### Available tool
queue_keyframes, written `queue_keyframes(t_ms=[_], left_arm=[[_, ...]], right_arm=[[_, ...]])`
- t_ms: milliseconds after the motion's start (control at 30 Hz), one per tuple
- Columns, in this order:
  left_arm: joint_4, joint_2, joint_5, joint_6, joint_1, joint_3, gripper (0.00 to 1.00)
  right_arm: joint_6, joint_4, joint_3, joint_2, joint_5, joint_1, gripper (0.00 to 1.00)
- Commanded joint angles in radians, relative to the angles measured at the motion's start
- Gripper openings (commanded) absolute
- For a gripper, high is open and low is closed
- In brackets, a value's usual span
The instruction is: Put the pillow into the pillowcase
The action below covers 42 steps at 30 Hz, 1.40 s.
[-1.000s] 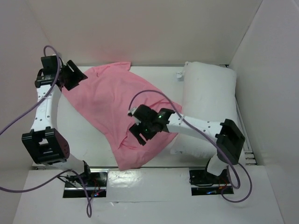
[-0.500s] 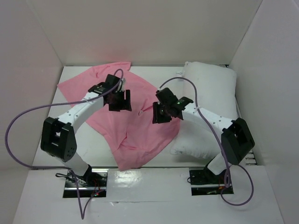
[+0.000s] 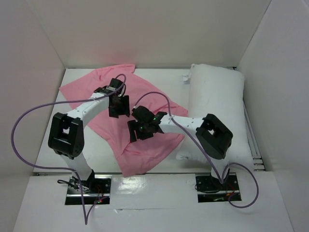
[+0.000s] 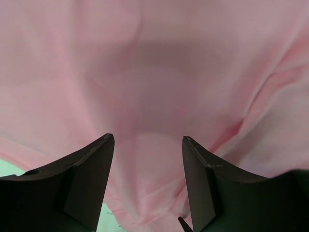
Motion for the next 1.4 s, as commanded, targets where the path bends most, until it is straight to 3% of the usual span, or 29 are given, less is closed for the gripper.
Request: queue_keyframes(t_ms=[0, 67, 133, 233, 600, 767, 967, 1067, 1100, 1233, 1267, 1367], left_arm=[[-0.039, -0.055, 0.053, 0.015, 0.066, 0.011, 0.71], [-0.039, -0.055, 0.119, 0.029, 0.091, 0.02, 0.71], [-0.05, -0.055, 0.148, 0.041, 0.1, 0.02, 0.71], [-0.063, -0.042, 0.182, 0.072, 0.091, 0.029, 0.69], [-0.094, 0.086, 0.249, 0.129, -0.047, 0.147, 0.69], [-0.122, 0.19, 0.237, 0.155, -0.116, 0.186, 0.7], [-0.131, 0.212, 0.183, 0.146, -0.138, 0.137, 0.72], [-0.107, 0.203, 0.203, 0.146, -0.138, 0.106, 0.62], [-0.106, 0.203, 0.217, 0.146, -0.138, 0.106, 0.46], [-0.106, 0.212, 0.222, 0.146, -0.138, 0.137, 0.06], [-0.119, 0.212, 0.222, 0.146, -0.138, 0.147, 0.0], [-0.129, 0.212, 0.222, 0.146, -0.099, 0.187, 0.0]], right_arm=[[0.023, 0.093, 0.032, 0.026, 0.023, 0.017, 0.7], [0.023, 0.093, 0.044, 0.053, 0.047, 0.03, 0.67], [0.023, 0.08, 0.053, 0.074, 0.081, 0.04, 0.44], [0.055, 0.07, 0.02, 0.051, 0.125, 0.04, 0.0], [0.256, 0.217, -0.336, -0.203, 0.214, 0.049, 0.0], [0.27, 0.227, -0.345, -0.213, 0.214, 0.049, 0.0], [0.279, 0.227, -0.355, -0.213, 0.225, 0.049, 0.0], [0.279, 0.218, -0.355, -0.222, 0.234, 0.049, 0.0], [0.279, 0.218, -0.355, -0.222, 0.234, 0.049, 0.0], [0.279, 0.218, -0.355, -0.231, 0.244, 0.049, 0.0], [0.279, 0.218, -0.355, -0.231, 0.244, 0.049, 0.0], [0.279, 0.208, -0.367, -0.24, 0.253, 0.049, 0.0]])
